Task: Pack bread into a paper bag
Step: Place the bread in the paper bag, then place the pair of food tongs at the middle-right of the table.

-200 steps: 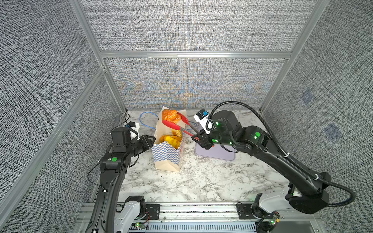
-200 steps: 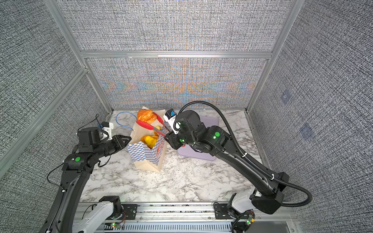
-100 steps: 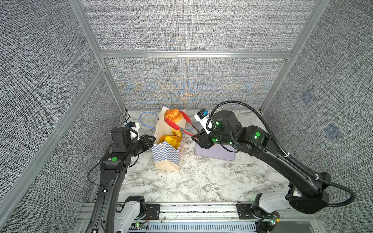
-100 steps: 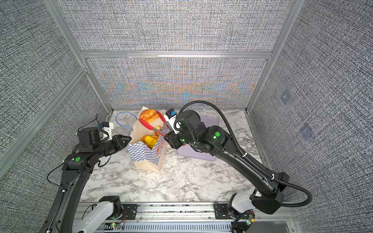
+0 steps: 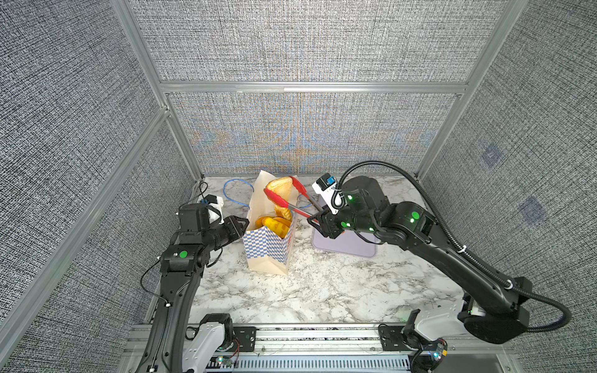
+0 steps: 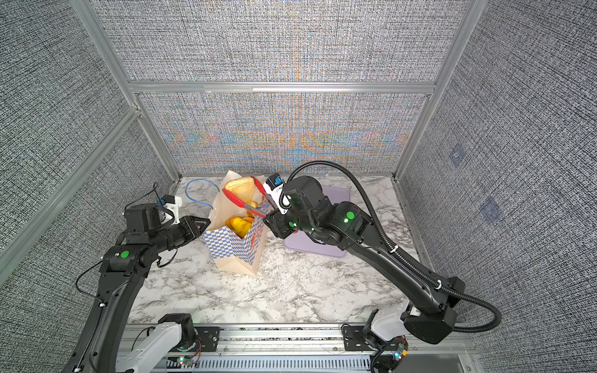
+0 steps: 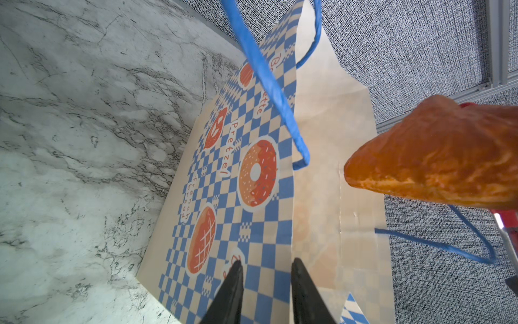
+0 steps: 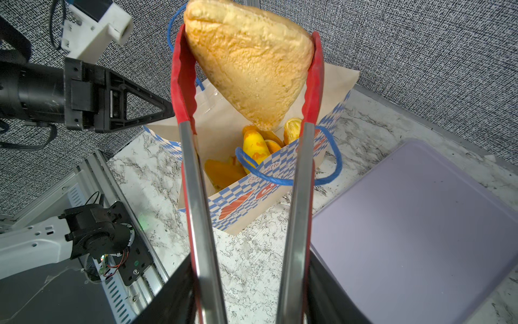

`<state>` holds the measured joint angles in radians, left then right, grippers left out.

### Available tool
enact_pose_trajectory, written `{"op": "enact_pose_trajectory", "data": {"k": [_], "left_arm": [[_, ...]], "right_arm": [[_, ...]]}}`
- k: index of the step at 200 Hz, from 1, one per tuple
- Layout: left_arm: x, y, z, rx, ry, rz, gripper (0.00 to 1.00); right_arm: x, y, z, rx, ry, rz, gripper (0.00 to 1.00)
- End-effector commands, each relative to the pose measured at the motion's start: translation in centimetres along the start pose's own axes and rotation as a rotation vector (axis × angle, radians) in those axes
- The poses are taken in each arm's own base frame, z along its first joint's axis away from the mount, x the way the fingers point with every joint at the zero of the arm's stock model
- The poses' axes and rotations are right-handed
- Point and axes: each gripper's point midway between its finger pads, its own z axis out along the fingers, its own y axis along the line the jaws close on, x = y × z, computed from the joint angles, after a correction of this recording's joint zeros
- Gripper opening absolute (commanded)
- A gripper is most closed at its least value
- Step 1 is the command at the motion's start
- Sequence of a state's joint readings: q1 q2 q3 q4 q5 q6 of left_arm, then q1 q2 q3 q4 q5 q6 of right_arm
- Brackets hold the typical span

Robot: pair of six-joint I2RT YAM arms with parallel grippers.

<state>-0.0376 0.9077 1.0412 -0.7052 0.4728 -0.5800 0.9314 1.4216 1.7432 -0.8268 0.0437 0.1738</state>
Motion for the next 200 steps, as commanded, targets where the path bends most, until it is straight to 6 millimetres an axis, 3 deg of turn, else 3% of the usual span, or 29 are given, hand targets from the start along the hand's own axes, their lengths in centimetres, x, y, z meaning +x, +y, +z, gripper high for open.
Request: {"op": "enact_pose_trajectory", "data": {"k": [1, 108, 156, 171, 200], "left_arm": [[-0.5, -0.5, -0.2, 0.016, -0.016, 0.012, 0.31], [-0.3, -0.5, -0.5, 0.012, -0.02, 0.017, 0.31], [-1.0, -1.2, -1.1, 0.017, -0.03, 0.036, 0.33], [-1.7, -2.0, -1.9, 0.02, -0.048, 0.057, 0.39], [-3.2, -3.7, -3.9, 0.021, -0.091, 0.102, 0.7]], "right_arm": [[-1.5, 0.1, -0.4, -0.002, -0.055, -0.008, 0.59], [-1.5, 0.2, 0.0, -0.007, -0.051, -0.007, 0.64], [-2.5, -1.3, -1.6, 0.049, -0.112, 0.012, 0.64], [-3.1, -2.7, -3.0, 0.091, -0.146, 0.028, 0.64], [-3.0, -7.5, -5.7, 0.213, -0.189, 0.105, 0.64]]}}
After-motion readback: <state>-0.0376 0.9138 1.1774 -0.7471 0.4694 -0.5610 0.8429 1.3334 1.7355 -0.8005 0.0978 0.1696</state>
